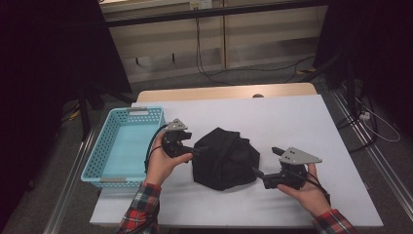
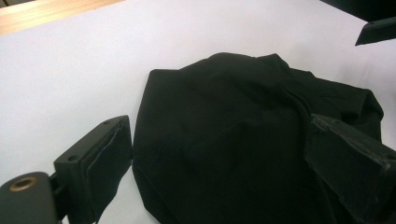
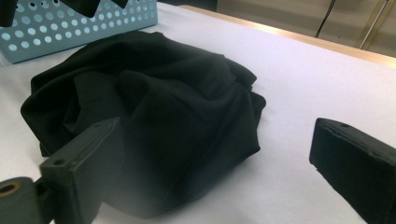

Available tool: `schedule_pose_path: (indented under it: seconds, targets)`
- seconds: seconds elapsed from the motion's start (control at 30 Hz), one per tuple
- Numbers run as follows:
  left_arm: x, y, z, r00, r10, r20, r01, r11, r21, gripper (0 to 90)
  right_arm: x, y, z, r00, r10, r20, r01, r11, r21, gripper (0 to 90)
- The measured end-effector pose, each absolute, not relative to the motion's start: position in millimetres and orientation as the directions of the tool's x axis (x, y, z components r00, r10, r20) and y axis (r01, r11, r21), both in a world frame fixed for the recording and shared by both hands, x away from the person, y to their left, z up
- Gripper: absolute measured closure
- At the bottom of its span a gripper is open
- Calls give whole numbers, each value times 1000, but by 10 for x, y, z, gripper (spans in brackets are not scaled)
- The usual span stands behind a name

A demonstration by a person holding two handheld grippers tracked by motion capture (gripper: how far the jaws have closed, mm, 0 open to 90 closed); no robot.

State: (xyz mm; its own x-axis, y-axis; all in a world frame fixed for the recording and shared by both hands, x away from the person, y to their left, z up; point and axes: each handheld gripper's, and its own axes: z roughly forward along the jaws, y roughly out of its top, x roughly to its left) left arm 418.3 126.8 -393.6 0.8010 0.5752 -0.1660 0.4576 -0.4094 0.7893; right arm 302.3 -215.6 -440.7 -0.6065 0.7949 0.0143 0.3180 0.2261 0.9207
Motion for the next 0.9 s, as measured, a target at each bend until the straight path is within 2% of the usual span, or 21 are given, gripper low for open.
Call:
schedule_pose_path:
  seconds: [0.1,0.4,0.53,0.9]
  targets:
    - [4179,1268,-3933,802,575,-164,455,-409,791,82,3038,-2127,-4412,-611,792,18,321,227,919,55]
    - [4166,1265,-3933,801,574,-168,456,-404,793,82,3138,-2064,-4429,-627,775,76,375,215,902,285]
    - [4162,1267,-3928,802,573,-170,457,-405,792,82,3158,-2043,-4455,-629,770,108,414,214,885,313]
    - [4157,1255,-3934,803,570,-174,459,-406,790,79,3226,-1984,-4490,-626,766,149,474,222,852,505]
